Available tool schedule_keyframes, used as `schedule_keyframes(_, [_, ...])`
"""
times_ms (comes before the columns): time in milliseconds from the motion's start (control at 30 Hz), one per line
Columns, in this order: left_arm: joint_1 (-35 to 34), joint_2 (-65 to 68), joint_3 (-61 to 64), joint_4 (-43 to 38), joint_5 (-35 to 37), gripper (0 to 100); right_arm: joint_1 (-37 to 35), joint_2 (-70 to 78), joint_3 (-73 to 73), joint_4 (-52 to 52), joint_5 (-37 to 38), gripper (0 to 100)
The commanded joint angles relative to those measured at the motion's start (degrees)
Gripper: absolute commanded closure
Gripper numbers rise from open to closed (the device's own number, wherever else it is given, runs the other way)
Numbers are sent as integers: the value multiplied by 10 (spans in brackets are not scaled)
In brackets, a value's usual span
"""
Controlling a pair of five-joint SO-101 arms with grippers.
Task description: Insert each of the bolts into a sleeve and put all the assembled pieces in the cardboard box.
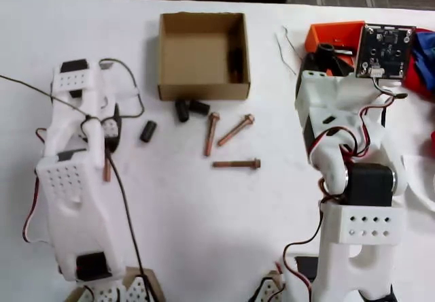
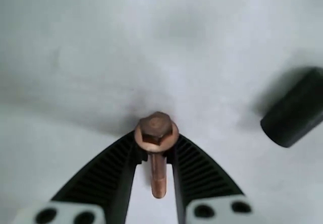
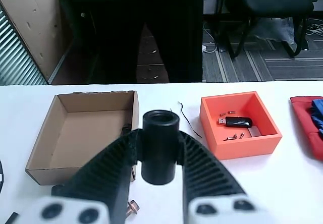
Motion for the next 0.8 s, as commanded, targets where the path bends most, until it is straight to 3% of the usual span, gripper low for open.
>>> schedule_keyframes(0, [2,8,-7,-4,-4,976,-1,-20,-8,-13,-2,975])
schedule_keyframes(167, [2,-59,-73,23,-4,974,-2,-20,-8,-13,-2,975])
schedule_keyframes(400, [3,-270,-146,65,-1,974,-5,-16,-4,-13,-4,975])
schedule_keyframes(600, [42,-500,7,42,33,974,-22,-20,42,-50,-6,975])
schedule_keyframes(767, [80,-721,193,-109,61,974,-56,-20,101,-103,-4,975])
